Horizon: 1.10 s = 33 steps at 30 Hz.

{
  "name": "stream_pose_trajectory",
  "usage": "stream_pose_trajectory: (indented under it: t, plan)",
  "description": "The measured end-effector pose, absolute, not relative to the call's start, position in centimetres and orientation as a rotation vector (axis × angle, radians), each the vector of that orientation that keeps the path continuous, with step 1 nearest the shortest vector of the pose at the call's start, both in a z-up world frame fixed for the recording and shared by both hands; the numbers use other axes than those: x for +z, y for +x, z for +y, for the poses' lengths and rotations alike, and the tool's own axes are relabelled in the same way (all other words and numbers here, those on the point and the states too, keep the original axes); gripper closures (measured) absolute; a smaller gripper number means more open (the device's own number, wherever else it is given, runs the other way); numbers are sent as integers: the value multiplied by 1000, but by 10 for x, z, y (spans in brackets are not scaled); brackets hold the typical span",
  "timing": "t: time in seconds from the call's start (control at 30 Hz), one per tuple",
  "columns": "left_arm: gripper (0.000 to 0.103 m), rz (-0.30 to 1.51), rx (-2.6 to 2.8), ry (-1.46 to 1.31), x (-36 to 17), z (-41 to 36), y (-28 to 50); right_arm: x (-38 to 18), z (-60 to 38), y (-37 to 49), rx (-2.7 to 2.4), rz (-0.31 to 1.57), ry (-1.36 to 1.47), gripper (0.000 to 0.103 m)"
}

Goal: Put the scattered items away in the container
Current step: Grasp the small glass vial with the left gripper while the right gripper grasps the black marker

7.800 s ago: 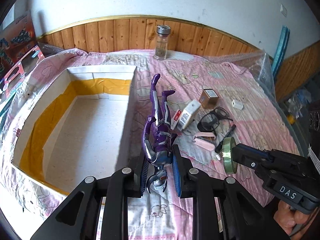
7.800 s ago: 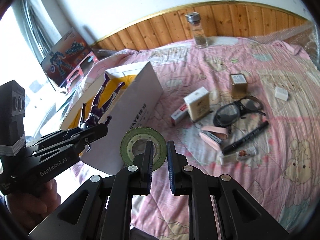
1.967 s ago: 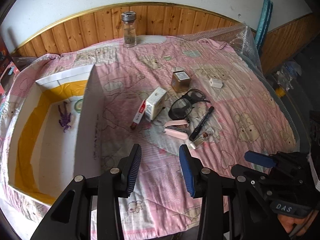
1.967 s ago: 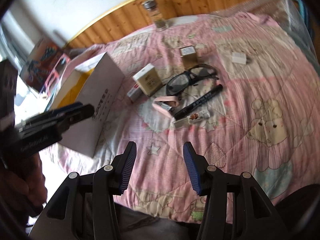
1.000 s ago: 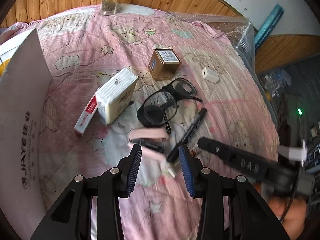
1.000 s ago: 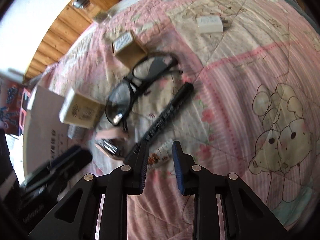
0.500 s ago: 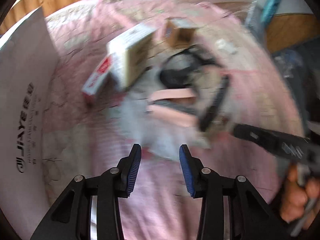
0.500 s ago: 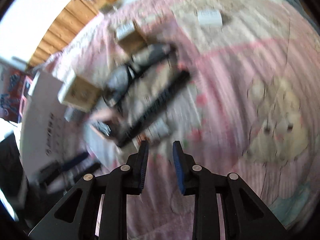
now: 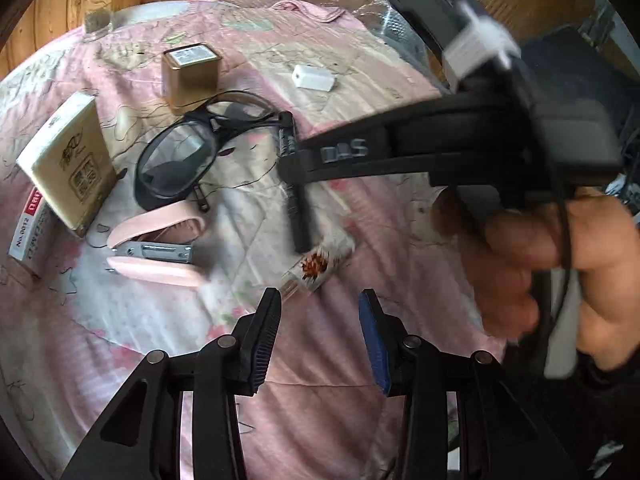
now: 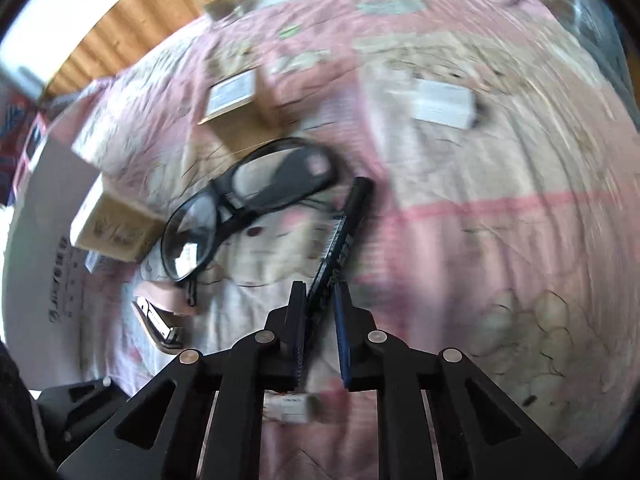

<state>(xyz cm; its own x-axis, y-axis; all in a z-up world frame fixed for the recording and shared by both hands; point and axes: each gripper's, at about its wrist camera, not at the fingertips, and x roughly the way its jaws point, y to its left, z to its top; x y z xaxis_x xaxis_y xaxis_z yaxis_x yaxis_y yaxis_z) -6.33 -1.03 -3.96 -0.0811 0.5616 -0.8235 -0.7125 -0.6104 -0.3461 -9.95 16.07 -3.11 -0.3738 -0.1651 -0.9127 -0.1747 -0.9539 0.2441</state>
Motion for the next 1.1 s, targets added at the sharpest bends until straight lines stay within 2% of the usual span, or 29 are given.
stream_pose_trajectory:
  t: [0.07, 0.1, 0.13, 0.2, 0.27, 0.3, 0.33, 0.37, 0.4, 0.43, 0.5, 0.57, 0.63, 0.67, 0.73, 0.77, 0.83, 0.9, 1.1]
  plan:
    - [60, 215, 1853, -1284, -40, -6, -67, -33, 169, -97, 2556, 521, -1751, 84]
    - [60, 234, 1853, -1285, -42, -1, -69, -36, 171, -98, 2560, 560, -1742, 79]
    - [60, 269, 1850, -1279, -44, 4, -69, -39, 171, -99, 2566, 598, -1741, 69]
    - [60, 376, 1855, -1235, -49, 16, -64, -46, 168, -100, 2595, 627, -1744, 65]
    - [63, 434, 1846, -1223, -54, 22, -61, -47, 160, -100, 2638, 552, -1738, 67]
    - [66, 467, 1856, -1214, -54, 22, -58, -46, 160, -100, 2650, 553, -1744, 82]
    - [76, 509, 1884, -1218, -53, 21, -56, -46, 163, -99, 2647, 589, -1756, 84]
    - [82, 502, 1903, -1244, -51, 18, -56, -45, 165, -96, 2645, 597, -1760, 86]
    - [84, 456, 1943, -1311, -49, 8, -58, -42, 167, -92, 2655, 573, -1756, 92]
    - [85, 417, 1966, -1361, -48, 1, -59, -40, 168, -90, 2661, 554, -1755, 93]
    - [85, 344, 2001, -1410, -45, -13, -58, -40, 169, -88, 2671, 536, -1755, 93]
    - [77, 307, 1993, -1416, -46, -17, -55, -42, 167, -90, 2687, 542, -1751, 87]
    - [70, 335, 1998, -1372, -47, -14, -50, -48, 163, -95, 2689, 528, -1761, 75]
    - [66, 353, 2005, -1347, -47, -12, -47, -51, 161, -98, 2691, 524, -1756, 75]
    - [66, 378, 2018, -1313, -49, -11, -47, -51, 158, -101, 2697, 500, -1736, 78]
    - [70, 390, 2025, -1301, -48, -10, -47, -52, 159, -101, 2694, 516, -1730, 79]
    - [85, 425, 2058, -1280, -46, -10, -48, -53, 165, -99, 2688, 580, -1724, 86]
    - [92, 420, 2061, -1291, -45, -14, -48, -53, 171, -95, 2679, 654, -1720, 89]
    - [92, 338, 2077, -1349, -40, -27, -38, -47, 171, -80, 2693, 712, -1702, 89]
